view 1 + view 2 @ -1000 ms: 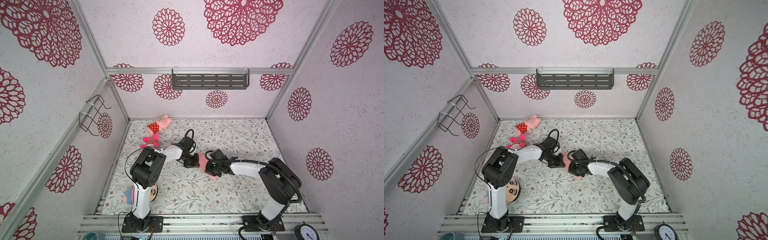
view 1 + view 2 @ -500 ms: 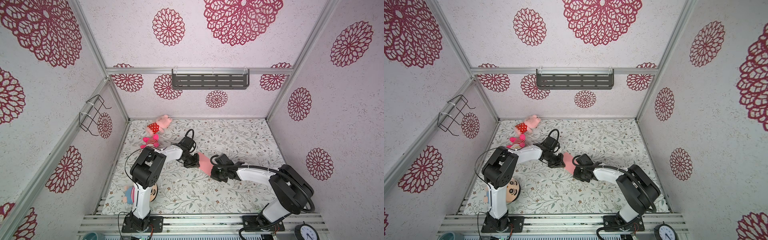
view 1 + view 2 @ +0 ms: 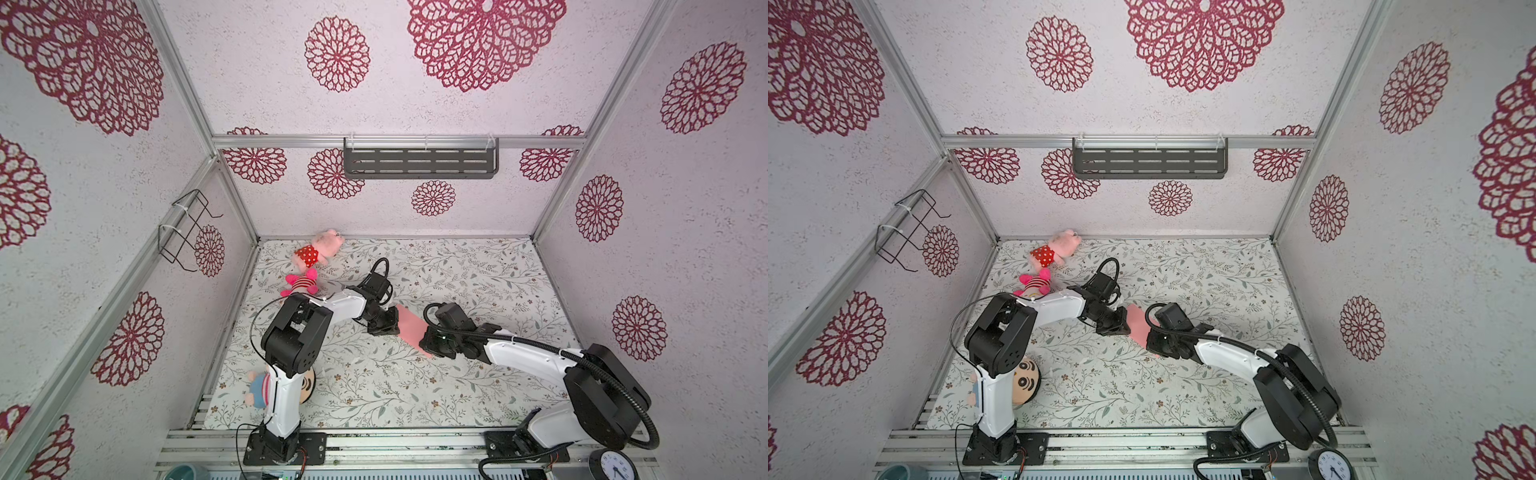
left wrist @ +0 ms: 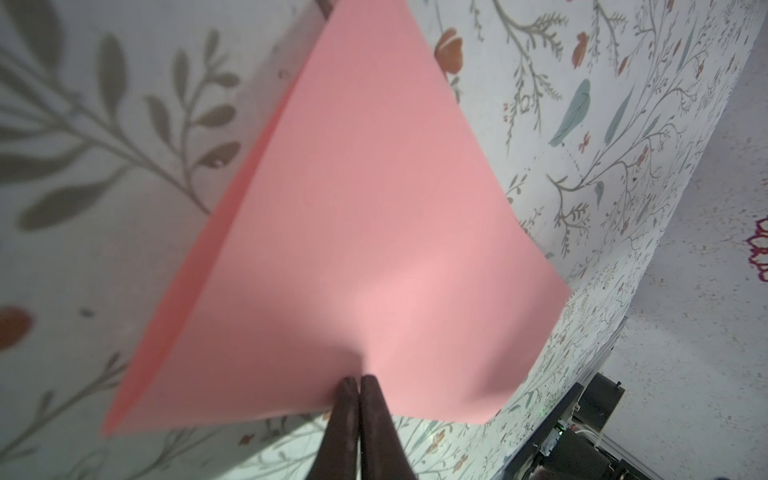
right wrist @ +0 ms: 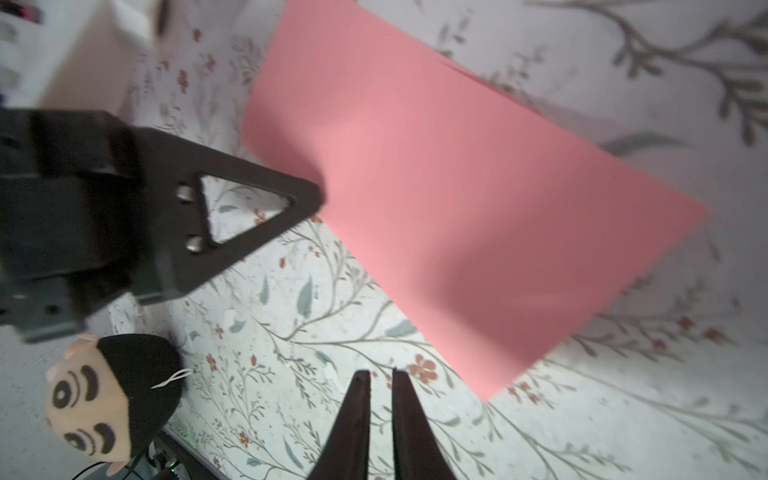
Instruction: Fold a paper plane with a square sheet of paper (pick it up from the middle)
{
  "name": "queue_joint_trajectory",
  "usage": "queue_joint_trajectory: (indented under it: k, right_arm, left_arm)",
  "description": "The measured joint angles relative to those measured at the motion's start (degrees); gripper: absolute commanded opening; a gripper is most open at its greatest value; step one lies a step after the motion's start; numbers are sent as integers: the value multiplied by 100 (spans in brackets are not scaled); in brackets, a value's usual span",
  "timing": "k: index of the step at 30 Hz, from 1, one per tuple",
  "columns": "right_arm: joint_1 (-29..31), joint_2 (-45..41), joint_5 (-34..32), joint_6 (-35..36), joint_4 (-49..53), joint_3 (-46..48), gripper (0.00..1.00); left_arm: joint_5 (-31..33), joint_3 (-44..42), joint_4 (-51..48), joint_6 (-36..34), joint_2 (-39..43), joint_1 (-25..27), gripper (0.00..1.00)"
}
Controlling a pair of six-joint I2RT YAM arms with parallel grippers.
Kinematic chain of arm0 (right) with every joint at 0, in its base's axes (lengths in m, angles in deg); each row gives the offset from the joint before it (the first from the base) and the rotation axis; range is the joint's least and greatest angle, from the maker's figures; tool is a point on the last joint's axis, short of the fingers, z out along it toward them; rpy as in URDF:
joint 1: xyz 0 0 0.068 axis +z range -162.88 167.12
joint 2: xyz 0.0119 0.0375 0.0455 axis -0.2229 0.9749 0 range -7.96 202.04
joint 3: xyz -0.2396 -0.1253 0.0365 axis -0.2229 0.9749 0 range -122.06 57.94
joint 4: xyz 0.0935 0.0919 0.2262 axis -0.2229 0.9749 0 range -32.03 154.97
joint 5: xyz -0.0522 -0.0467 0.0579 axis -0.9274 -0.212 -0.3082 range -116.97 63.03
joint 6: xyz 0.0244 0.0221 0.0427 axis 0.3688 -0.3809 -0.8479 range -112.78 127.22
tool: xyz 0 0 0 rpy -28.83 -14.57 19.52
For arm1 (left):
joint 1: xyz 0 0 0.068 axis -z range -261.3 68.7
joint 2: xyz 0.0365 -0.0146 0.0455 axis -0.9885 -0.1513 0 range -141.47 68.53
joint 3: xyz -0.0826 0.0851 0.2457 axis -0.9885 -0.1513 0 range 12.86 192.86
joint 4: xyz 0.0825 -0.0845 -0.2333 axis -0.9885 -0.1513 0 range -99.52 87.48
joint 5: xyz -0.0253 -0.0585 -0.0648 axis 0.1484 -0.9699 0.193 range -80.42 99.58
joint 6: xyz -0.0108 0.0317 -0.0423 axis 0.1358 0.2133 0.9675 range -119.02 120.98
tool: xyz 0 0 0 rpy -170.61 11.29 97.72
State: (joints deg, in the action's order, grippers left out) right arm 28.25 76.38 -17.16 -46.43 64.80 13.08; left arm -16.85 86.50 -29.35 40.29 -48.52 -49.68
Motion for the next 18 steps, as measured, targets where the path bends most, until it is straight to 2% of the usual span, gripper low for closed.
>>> queue_joint_trajectory:
  k: [4, 9, 15, 18]
  right_arm:
    - [-2, 581, -7, 79, -79, -452, 15]
    - [-17, 1115, -63, 122, 133, -590, 15]
    - [-22, 1209, -76, 155, 448, -588, 15]
    - [-28, 1209, -76, 157, 466, -586, 15]
  left_arm:
    - [9, 50, -98, -39, -9, 0, 9]
    - [57, 160, -313, -173, -31, 0, 10]
    - [245, 411, -675, -411, -120, 0, 12]
    - [551, 629, -992, -619, -166, 0, 14]
